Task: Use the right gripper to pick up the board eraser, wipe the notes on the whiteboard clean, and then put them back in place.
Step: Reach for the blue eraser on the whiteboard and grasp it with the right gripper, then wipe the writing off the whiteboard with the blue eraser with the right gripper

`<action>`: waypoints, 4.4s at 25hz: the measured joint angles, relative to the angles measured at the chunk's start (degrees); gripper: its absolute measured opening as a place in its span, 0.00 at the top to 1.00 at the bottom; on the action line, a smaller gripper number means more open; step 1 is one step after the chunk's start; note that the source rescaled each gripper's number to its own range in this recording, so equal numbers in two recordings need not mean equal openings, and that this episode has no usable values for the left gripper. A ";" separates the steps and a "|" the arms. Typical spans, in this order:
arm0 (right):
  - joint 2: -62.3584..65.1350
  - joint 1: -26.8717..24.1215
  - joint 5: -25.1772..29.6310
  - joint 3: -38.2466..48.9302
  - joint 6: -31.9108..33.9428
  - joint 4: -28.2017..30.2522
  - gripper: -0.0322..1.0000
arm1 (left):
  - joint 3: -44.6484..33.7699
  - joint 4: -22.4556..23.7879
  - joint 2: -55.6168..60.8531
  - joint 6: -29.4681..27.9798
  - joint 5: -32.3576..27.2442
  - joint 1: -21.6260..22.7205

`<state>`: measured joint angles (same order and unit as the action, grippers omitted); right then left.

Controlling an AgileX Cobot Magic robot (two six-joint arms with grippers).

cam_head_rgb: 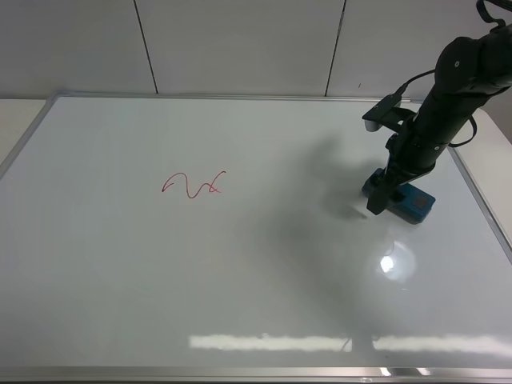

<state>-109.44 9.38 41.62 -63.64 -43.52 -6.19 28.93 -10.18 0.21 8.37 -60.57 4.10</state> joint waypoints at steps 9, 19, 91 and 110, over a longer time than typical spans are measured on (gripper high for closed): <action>0.00 0.00 0.44 0.00 0.00 0.41 0.40 | 0.00 0.00 0.00 0.00 0.00 0.00; 0.00 0.00 2.01 0.00 0.12 1.36 0.94 | 0.00 0.00 0.00 0.00 0.00 0.00; -14.91 27.36 20.34 -38.74 4.62 -2.32 0.94 | 0.00 0.00 0.00 0.00 0.00 0.00; -28.34 32.27 20.35 -54.95 7.67 -0.61 0.94 | 0.00 0.00 0.00 0.00 0.00 0.00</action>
<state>-137.78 41.64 61.97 -118.59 -35.85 -6.80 28.93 -10.18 0.21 8.37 -60.57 4.10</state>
